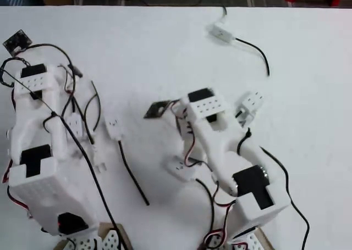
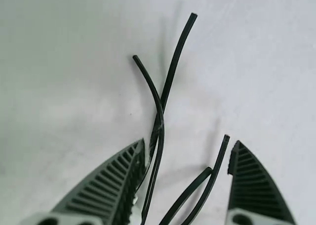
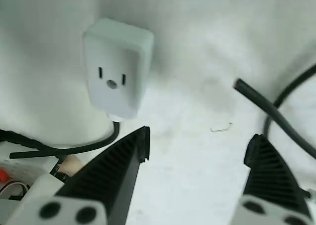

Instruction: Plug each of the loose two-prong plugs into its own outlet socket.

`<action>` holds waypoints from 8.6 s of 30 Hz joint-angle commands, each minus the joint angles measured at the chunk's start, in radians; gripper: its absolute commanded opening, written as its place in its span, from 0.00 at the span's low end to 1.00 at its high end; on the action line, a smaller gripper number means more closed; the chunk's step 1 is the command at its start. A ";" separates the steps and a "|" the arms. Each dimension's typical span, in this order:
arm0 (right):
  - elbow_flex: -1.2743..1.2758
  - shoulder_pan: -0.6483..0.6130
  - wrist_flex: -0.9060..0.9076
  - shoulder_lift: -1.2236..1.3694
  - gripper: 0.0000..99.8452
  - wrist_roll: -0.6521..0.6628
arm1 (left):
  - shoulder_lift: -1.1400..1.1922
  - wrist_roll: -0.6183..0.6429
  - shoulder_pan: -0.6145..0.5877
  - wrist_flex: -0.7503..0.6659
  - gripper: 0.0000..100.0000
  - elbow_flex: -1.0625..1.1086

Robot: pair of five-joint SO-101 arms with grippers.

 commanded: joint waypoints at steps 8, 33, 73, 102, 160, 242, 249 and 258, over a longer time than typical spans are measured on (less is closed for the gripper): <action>0.126 -0.255 -0.200 -0.008 0.31 -0.212 | -0.005 0.009 0.012 -0.014 0.28 -0.003; 0.029 -0.492 -0.021 -0.019 0.31 -0.331 | -0.005 0.009 0.012 -0.017 0.28 -0.002; -0.143 -0.814 0.245 -0.019 0.31 -0.476 | -0.005 0.009 0.010 -0.015 0.28 -0.002; 0.038 -0.053 -0.355 -0.019 0.31 0.012 | -0.005 0.006 0.010 -0.018 0.28 -0.002; -0.043 0.228 -0.484 0.116 0.23 -0.006 | -0.005 0.006 0.012 -0.020 0.28 -0.002; -0.502 0.176 -0.668 -0.487 0.37 -0.746 | -0.005 0.166 -0.056 0.215 0.28 -0.322; -0.532 0.245 -0.664 -0.486 0.37 -0.746 | 0.084 0.095 -0.028 0.196 0.28 -0.433; -0.563 0.340 -0.668 -0.483 0.37 -0.743 | 0.211 0.054 0.015 0.792 0.28 -0.686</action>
